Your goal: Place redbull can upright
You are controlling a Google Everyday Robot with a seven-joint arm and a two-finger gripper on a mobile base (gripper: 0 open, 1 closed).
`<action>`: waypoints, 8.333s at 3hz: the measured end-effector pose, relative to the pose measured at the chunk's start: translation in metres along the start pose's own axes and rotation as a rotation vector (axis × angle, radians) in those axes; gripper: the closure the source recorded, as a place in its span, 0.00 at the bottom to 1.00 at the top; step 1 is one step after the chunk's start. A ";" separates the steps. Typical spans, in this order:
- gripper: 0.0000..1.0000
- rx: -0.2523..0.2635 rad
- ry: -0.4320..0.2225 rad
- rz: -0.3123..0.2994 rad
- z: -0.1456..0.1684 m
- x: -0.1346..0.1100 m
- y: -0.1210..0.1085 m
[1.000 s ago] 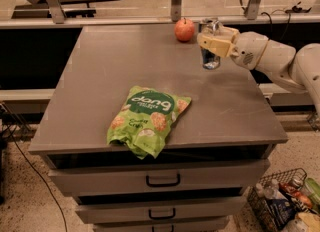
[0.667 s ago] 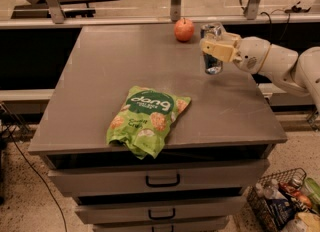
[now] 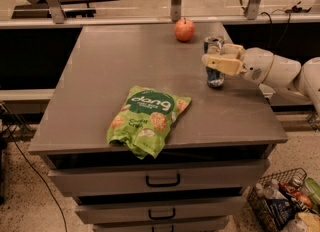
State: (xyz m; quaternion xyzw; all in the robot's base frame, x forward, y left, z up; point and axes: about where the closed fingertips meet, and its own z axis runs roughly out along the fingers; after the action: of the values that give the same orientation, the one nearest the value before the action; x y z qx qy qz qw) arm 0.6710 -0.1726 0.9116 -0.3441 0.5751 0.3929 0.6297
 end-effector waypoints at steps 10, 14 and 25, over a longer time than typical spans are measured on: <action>0.00 -0.375 0.303 -0.496 -0.064 -0.066 0.067; 0.00 -0.568 0.777 -0.974 -0.073 -0.035 0.060; 0.64 -1.039 1.046 -1.207 -0.088 0.053 0.134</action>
Offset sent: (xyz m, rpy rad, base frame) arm -0.0317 -0.0262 -0.0087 -0.0264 -0.0586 0.0222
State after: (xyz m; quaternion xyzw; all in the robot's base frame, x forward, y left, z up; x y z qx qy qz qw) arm 0.5130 -0.1846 0.8526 -0.9519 0.2627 0.0044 0.1577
